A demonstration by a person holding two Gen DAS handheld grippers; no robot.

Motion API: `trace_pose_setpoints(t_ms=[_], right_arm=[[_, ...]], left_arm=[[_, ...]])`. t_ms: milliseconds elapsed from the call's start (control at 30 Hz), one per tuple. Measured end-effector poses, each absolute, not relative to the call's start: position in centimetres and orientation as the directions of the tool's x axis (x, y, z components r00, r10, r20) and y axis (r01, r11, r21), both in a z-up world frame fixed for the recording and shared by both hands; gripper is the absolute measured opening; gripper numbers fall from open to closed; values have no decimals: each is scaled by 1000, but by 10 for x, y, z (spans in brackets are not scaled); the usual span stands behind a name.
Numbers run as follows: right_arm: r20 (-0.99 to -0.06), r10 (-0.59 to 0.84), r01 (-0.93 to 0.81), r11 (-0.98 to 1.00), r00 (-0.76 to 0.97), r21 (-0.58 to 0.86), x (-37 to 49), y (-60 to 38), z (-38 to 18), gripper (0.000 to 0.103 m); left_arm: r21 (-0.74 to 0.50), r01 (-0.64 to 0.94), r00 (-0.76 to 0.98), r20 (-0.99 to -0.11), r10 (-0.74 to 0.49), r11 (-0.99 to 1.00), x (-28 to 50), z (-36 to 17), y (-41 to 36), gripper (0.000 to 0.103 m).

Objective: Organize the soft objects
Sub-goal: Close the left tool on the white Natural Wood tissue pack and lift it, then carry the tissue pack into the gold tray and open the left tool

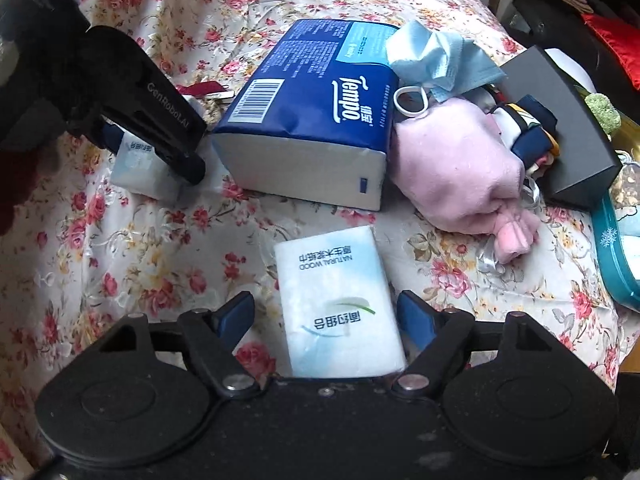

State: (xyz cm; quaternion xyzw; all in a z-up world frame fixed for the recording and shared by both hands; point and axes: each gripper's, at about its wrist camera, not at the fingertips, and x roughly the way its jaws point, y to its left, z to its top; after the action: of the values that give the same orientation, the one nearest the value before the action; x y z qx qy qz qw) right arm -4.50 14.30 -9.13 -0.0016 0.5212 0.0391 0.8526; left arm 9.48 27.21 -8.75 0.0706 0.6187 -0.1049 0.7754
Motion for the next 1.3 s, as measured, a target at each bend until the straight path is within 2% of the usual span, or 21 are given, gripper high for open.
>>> trace_pose_setpoints(t_ms=[33,167,333,433,500,567,600,733,933,1100,1300], right_arm=[[-888,65,-68,997,454,38,-44,142,-92,79],[-884,75,-67,997,461,49,-44,141,-97,87],[-882,60,-71,997,467,30,-49,144,-99,91],[-880,70,-63,997,469,46,-50,141,-98,90],[-881,56,-48,998,469,38,-50,139,-97,77],[-883,53,-45,998,465,37,-49,136,-92,54],[-886,63,-40,998,458,51,-49,134,-88,52],[-893,121,22,989,433,144,-50,118,-82,51],[-909,116,58,987,400,151,-58,100,-75,51],[-909,165,98,971,383,217,-70,75,-69,51],[-905,183,157,953,384,259,-88,41,-60,51]], left_arm=[[-14,259,214,-974,-71,966,94,-88,271,61],[-6,277,214,-974,-68,961,94,-93,266,83],[-23,260,197,-978,-76,965,96,-95,267,86],[-23,261,198,-977,-77,965,96,-93,268,80],[-29,273,208,-974,-88,962,97,-89,269,61],[-28,293,225,-969,-97,956,96,-84,267,50],[-29,296,230,-968,-100,955,95,-83,268,50],[-32,285,259,-960,-109,958,89,-82,272,50],[-25,225,183,-981,-68,974,70,-76,282,50],[7,272,103,-994,-21,962,47,-68,268,50],[-30,336,45,-998,-48,941,13,-48,233,50]])
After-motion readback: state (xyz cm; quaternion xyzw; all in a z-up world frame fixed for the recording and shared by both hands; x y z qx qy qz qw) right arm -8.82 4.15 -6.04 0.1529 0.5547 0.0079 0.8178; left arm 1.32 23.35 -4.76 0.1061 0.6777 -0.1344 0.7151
